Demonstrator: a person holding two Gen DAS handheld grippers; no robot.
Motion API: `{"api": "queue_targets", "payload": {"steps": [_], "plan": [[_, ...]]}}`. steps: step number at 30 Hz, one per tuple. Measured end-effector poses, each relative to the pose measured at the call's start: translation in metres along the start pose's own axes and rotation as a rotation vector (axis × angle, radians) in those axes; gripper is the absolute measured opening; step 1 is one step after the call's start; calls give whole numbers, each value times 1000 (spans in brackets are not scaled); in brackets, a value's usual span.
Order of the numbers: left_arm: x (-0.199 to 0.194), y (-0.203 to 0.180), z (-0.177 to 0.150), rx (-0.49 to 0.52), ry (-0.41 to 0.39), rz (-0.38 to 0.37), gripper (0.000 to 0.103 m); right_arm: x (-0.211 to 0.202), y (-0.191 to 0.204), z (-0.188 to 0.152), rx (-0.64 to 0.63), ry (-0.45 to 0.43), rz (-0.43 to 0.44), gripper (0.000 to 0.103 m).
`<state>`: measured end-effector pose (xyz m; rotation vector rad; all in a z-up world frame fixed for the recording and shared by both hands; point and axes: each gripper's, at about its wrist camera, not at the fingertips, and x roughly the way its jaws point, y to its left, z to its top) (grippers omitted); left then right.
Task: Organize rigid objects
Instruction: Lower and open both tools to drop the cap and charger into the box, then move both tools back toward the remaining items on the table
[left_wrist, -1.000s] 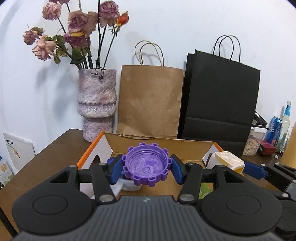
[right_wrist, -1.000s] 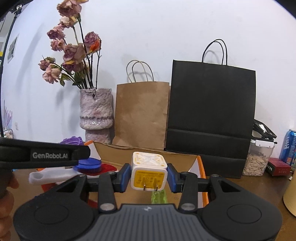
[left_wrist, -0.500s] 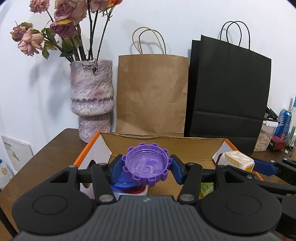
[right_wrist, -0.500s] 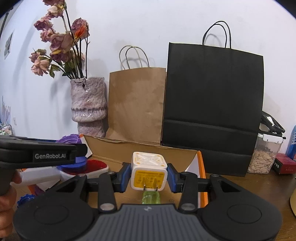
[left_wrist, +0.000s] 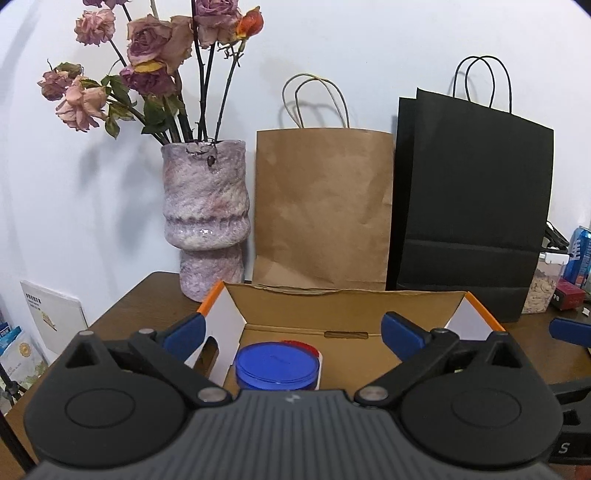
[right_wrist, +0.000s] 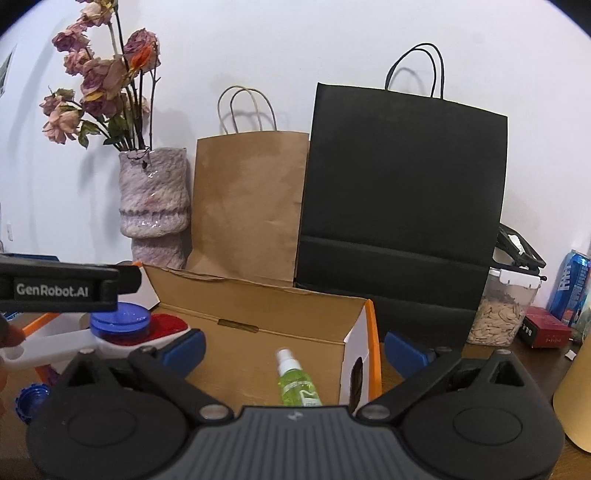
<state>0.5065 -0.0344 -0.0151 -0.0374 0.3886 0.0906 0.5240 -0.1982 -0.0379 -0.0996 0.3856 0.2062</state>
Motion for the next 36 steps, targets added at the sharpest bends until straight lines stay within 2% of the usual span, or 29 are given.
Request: {"api": "queue_targets", "payload": {"steps": [17, 36], "plan": [[-18, 3, -6, -1, 1, 0, 103, -14, 0, -5, -3, 2, -10, 103], [-87, 9, -27, -10, -2, -22, 103, -84, 13, -30, 18, -7, -11, 103]]}}
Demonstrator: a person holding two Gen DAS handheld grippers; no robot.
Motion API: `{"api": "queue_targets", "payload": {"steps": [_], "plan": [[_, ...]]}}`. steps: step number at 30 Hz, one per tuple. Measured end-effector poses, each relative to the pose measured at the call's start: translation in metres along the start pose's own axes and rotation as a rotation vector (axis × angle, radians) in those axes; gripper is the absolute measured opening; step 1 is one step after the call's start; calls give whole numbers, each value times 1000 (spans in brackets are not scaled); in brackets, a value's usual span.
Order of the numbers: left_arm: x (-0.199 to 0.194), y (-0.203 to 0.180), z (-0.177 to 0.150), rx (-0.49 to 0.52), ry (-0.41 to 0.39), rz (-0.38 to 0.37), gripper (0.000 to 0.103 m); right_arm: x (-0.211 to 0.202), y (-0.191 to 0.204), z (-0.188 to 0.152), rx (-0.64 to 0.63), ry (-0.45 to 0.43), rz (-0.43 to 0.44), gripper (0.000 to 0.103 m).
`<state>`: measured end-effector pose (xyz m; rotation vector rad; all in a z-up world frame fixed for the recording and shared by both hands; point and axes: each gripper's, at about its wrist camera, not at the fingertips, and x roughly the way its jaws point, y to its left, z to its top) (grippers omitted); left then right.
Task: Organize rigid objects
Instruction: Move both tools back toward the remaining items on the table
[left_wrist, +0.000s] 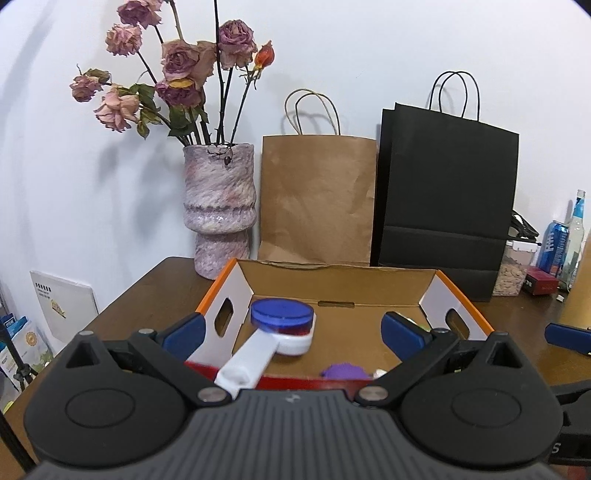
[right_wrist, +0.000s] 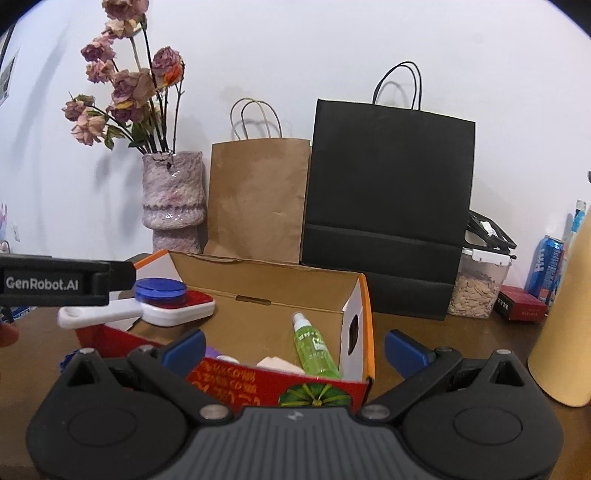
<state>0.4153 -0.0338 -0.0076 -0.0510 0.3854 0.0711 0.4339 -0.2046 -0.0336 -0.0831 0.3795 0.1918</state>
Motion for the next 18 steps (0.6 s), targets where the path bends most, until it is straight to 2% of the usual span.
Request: {"api": "queue_targets", "payload": {"steps": [10, 18], "plan": [[-42, 7, -14, 2, 4, -9, 103, -45, 13, -20, -3, 13, 9, 103], [-69, 13, -40, 11, 41, -19, 103, -76, 23, -42, -8, 42, 14, 103]]}}
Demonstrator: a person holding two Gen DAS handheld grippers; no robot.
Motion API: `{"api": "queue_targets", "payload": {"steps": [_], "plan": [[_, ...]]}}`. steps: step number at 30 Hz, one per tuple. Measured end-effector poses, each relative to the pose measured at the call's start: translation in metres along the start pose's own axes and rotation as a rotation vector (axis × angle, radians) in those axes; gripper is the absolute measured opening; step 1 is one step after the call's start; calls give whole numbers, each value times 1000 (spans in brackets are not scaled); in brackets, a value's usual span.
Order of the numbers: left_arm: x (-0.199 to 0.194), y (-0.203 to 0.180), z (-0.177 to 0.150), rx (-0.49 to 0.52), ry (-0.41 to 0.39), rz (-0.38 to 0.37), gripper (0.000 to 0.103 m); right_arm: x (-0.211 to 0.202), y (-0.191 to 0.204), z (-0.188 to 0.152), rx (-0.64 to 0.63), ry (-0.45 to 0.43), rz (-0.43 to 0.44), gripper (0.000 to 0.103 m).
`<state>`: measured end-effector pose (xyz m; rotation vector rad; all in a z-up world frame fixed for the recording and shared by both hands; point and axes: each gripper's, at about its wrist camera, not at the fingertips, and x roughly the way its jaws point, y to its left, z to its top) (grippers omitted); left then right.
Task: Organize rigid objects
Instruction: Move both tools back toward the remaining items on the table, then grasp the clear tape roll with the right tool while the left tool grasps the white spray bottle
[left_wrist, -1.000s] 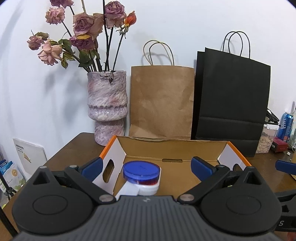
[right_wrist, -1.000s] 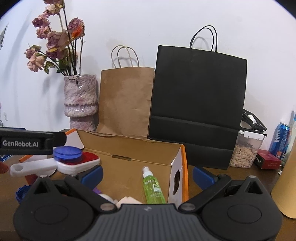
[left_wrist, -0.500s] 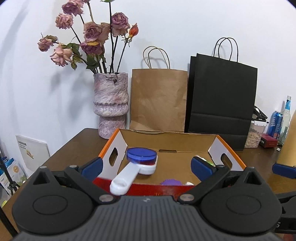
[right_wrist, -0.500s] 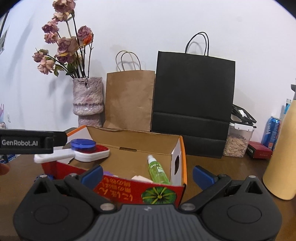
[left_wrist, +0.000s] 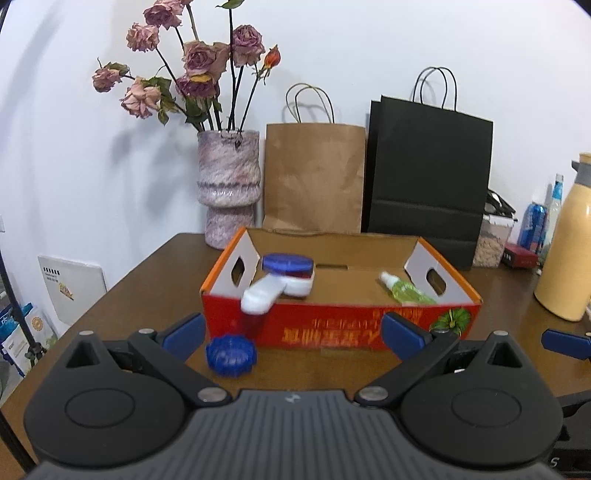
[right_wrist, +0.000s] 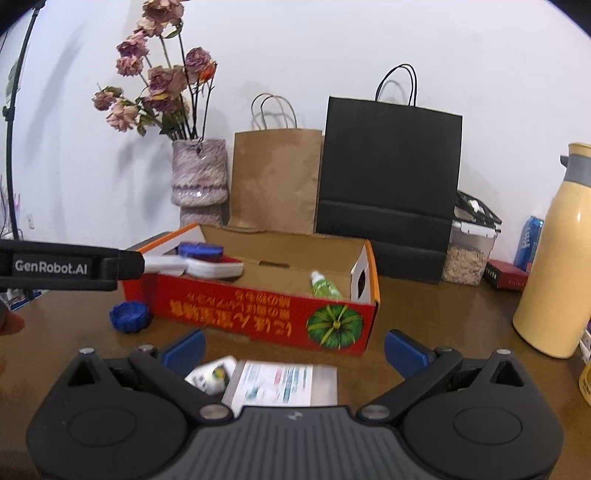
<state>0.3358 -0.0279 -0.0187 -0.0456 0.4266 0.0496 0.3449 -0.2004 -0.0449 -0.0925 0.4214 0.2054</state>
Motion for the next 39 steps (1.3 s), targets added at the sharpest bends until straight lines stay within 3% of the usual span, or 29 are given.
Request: {"api": "queue_targets", "payload": {"steps": [10, 15, 19, 21, 26, 39], "plan": [[-12, 10, -40, 26, 72, 10, 103, -12, 5, -39, 5, 99, -5, 101], [-12, 15, -56, 32, 105, 12, 103, -5, 6, -49, 14, 151, -10, 90], [-11, 17, -62, 24, 120, 6, 103, 6, 6, -54, 33, 195, -5, 72], [-11, 16, -62, 28, 120, 5, 103, 11, 7, -56, 38, 214, -5, 42], [-8, 14, -66, 34, 132, -1, 103, 8, 8, -59, 46, 190, -4, 42], [6, 6, -67, 48, 163, -10, 103, -16, -7, -50, 83, 30, -27, 42]]}}
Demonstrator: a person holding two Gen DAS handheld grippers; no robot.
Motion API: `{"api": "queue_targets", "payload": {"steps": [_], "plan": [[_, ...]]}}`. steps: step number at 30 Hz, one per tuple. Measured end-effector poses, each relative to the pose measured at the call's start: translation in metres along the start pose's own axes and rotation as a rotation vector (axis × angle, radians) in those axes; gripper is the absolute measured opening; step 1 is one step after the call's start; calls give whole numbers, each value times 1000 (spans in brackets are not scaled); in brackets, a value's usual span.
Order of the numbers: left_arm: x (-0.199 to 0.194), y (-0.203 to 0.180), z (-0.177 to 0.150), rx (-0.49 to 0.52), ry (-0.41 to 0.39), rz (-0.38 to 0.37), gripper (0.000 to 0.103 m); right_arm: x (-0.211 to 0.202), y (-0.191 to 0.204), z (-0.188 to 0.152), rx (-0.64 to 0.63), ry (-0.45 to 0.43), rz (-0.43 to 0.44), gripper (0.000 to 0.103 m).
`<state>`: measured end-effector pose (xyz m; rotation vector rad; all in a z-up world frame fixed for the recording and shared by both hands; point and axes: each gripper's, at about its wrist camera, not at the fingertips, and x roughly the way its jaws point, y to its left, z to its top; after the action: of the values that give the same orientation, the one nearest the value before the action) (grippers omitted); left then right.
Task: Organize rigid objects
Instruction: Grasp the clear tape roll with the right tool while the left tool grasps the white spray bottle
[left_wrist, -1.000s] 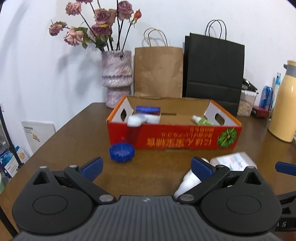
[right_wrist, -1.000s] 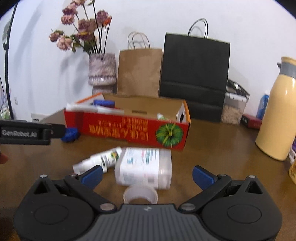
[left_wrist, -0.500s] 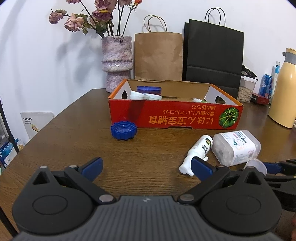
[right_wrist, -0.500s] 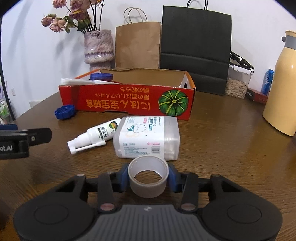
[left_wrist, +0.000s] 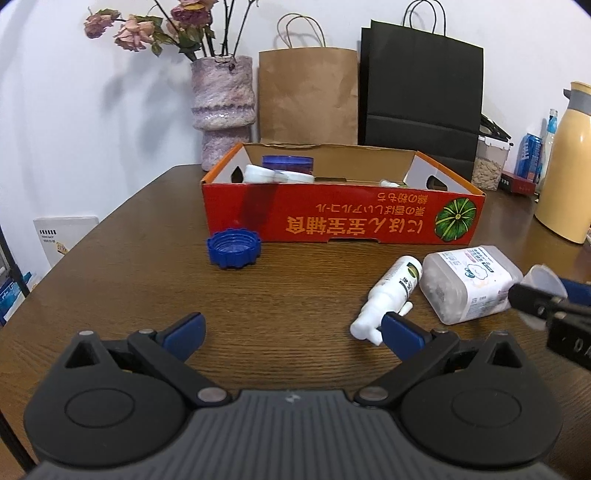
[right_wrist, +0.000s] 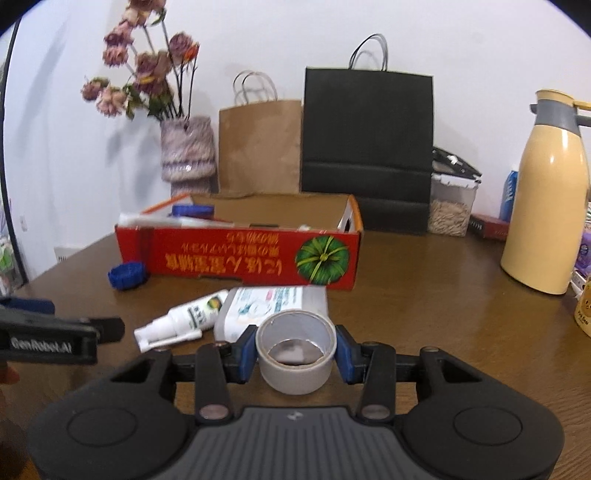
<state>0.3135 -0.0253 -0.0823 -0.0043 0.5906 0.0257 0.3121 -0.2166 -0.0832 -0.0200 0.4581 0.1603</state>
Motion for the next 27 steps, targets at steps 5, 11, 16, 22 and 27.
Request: {"api": "queue_targets", "payload": {"steps": [5, 11, 16, 22, 27], "plan": [[11, -12, 5, 15, 3, 2, 103, -1, -9, 2, -1, -34, 0, 42], [28, -27, 11, 24, 20, 13, 103, 5, -25, 5, 22, -29, 10, 42], [41, -40, 15, 41, 27, 14, 103, 10, -40, 8, 36, -27, 10, 42], [55, -50, 18, 53, 52, 1, 95, 16, -54, 10, 50, -37, 4, 42], [62, -55, 19, 59, 68, -4, 89, 22, -61, 10, 69, -24, 18, 42]]}}
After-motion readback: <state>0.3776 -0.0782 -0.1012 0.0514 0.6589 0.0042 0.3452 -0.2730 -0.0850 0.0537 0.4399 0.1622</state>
